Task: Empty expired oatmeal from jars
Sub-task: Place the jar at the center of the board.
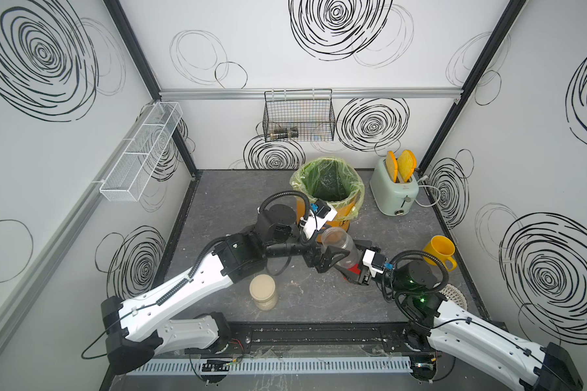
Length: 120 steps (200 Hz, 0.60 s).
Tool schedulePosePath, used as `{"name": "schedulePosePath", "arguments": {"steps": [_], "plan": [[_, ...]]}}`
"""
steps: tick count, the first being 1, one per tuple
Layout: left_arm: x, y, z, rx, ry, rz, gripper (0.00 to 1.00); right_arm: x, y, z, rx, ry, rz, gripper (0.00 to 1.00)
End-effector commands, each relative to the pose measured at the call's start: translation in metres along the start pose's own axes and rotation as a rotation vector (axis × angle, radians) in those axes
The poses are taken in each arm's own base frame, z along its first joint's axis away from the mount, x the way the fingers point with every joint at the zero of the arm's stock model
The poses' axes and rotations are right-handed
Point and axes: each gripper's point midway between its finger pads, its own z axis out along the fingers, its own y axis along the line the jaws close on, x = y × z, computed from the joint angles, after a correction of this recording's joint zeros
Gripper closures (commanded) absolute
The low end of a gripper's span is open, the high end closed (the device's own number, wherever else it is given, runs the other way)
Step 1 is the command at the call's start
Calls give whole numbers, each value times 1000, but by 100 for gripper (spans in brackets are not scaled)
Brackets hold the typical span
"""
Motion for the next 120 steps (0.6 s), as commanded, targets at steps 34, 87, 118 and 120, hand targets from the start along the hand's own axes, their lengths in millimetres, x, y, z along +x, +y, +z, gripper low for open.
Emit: {"name": "schedulePosePath", "arguments": {"steps": [34, 87, 118, 120], "plan": [[-1, -5, 5, 41, -27, -22, 4, -27, -2, 5, 11, -81, -48, 70], [6, -2, 4, 25, -19, -32, 1, -27, -3, 5, 15, -81, -53, 67], [1, -2, 3, 25, -37, -38, 10, -24, -2, 6, 12, -71, -50, 64], [1, -2, 3, 25, -38, -39, 11, -24, -2, 6, 12, -71, -51, 63]]}}
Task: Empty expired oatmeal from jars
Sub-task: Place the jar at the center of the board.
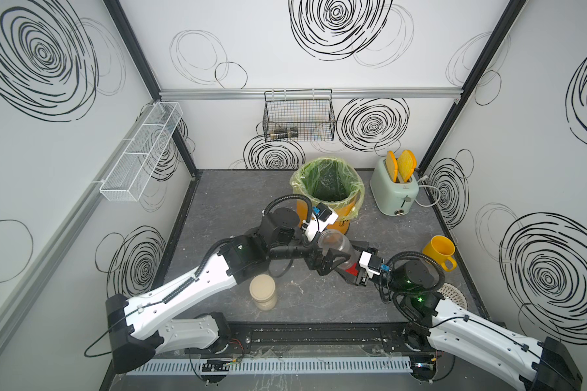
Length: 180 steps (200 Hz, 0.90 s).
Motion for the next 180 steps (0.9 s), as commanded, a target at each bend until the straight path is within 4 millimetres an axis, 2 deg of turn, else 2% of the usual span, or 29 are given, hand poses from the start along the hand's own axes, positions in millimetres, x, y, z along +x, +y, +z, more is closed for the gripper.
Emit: {"name": "schedulePosePath", "arguments": {"steps": [1, 16, 33, 69, 97, 144, 164, 180], "plan": [[-16, -6, -6, 15, -69, 13, 11, -25, -5, 2, 12, -72, -27, 63], [-18, -7, -7, 18, -81, 11, 15, -23, -4, 3, 10, -66, -24, 60], [-20, -9, -9, 24, -91, 7, 20, -21, -4, 3, 8, -57, -22, 52], [-21, -8, -12, 15, -106, 8, 24, -17, -2, 1, -1, -37, -16, 19], [-17, 1, -15, -24, -110, 11, 25, -17, -7, -8, 40, -18, -2, 0], [-4, 13, -14, -68, -107, 16, 28, -32, -18, -39, 141, -44, 61, 2], [13, 15, -8, -88, -72, 37, 29, -46, -55, -62, 369, -85, 215, 2], [36, 16, 0, -111, -32, 48, 30, -51, -88, -83, 574, -92, 352, 2]]}}
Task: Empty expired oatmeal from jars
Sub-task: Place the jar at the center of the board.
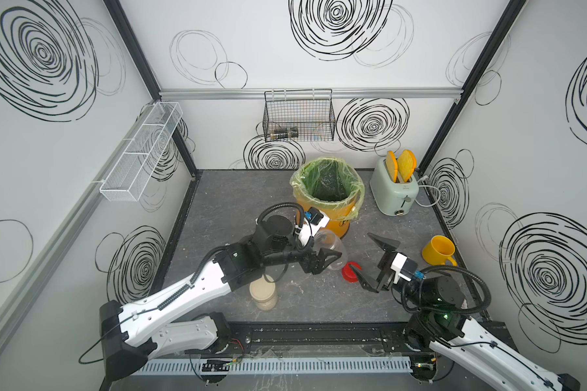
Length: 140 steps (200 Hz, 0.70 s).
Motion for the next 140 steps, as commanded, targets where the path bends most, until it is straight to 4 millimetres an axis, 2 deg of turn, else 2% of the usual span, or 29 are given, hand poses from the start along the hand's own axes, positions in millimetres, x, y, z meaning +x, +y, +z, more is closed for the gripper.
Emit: {"name": "schedulePosePath", "arguments": {"steps": [1, 6, 24, 46, 67, 107, 140], "plan": [[13, 0, 5, -35, -14, 51, 30, -10, -57, -13, 336, 24, 221, 2], [20, 0, 7, -37, -1, 51, 30, -12, -67, -15, 396, 39, 254, 2], [46, -3, 13, -51, 34, 55, 30, -8, -78, -9, 459, 118, 282, 2], [73, -7, 22, -82, 60, 80, 30, 12, -80, 6, 458, 232, 335, 2], [95, -9, 32, -103, 97, 90, 30, 25, -98, 11, 484, 305, 419, 2], [119, -20, 50, -78, 129, 91, 30, 37, -150, -12, 575, 299, 579, 2], [133, -22, 67, -108, 153, 135, 28, 45, -164, -27, 607, 297, 622, 2]]}}
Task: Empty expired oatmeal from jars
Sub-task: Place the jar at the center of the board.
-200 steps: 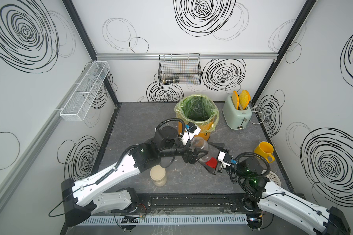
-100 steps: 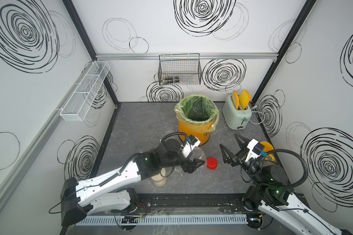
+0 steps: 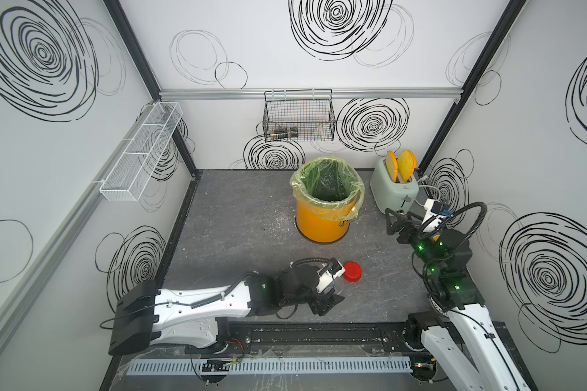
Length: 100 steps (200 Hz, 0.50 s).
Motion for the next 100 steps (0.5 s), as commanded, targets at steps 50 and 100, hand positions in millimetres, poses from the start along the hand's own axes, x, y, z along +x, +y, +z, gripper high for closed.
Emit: {"name": "schedulePosePath", "arguments": {"steps": [50, 100], "plan": [[-7, -1, 36, -49, -50, 33, 28, 11, 3, -5, -43, 58, 51, 2], [-9, -24, 51, 9, -32, 87, 28, 3, -15, 7, 52, 46, 85, 2]]}}
